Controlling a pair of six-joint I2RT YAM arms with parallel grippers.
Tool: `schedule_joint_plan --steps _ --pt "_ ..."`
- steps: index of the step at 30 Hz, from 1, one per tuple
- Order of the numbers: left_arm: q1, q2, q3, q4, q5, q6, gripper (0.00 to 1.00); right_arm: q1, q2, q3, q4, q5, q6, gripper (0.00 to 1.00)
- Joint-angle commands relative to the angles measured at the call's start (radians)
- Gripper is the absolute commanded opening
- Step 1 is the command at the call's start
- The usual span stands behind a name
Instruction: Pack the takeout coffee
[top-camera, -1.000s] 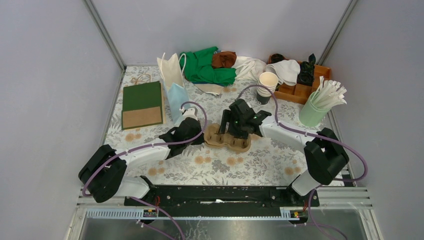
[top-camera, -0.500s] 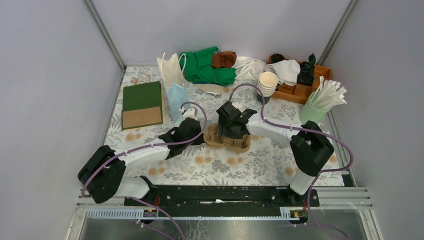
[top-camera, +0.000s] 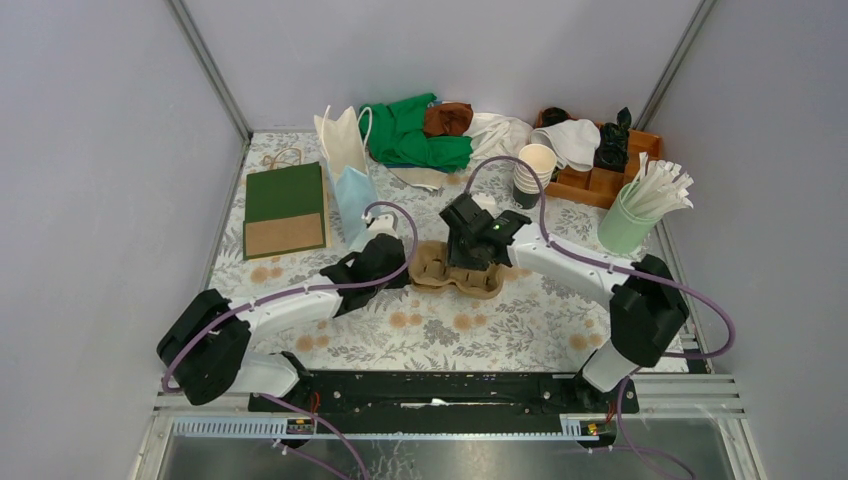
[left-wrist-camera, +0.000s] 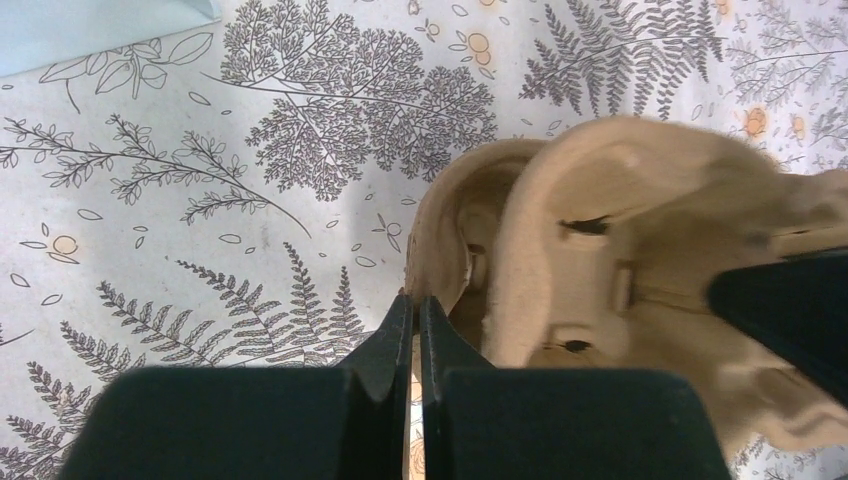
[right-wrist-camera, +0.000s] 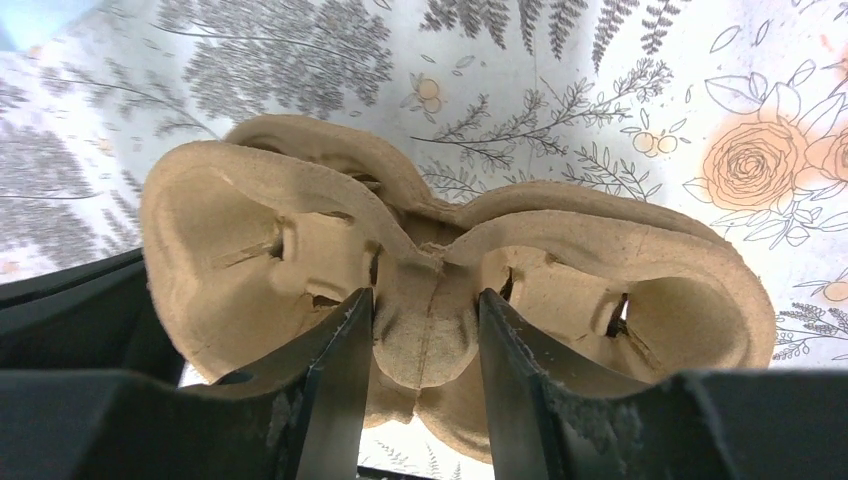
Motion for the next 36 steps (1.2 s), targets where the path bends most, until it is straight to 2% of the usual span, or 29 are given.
schedule_joint_plan --steps 1,11,20,28,36 --pt "-0.006 0.032 0.02 -0.014 -0.05 0.014 0.0 0.008 -0.102 0.087 -0.039 0.035 0.009 0.47" --pt "-0.012 0.081 0.023 -0.002 -0.059 0.013 0.0 -0.02 -0.16 0.14 -0.077 0.041 -0.011 0.48" --pt "-0.012 0.101 0.086 0.009 -0.026 -0.034 0.0 -0.18 -0.317 0.109 -0.144 0.149 -0.094 0.49" --pt "-0.008 0.272 0.233 0.059 -0.06 -0.07 0.0 -0.227 -0.491 0.007 -0.196 0.285 -0.134 0.49" --pt "0.018 0.488 0.515 0.072 -0.062 -0.035 0.0 -0.228 -0.604 -0.1 -0.214 0.184 -0.101 0.48"
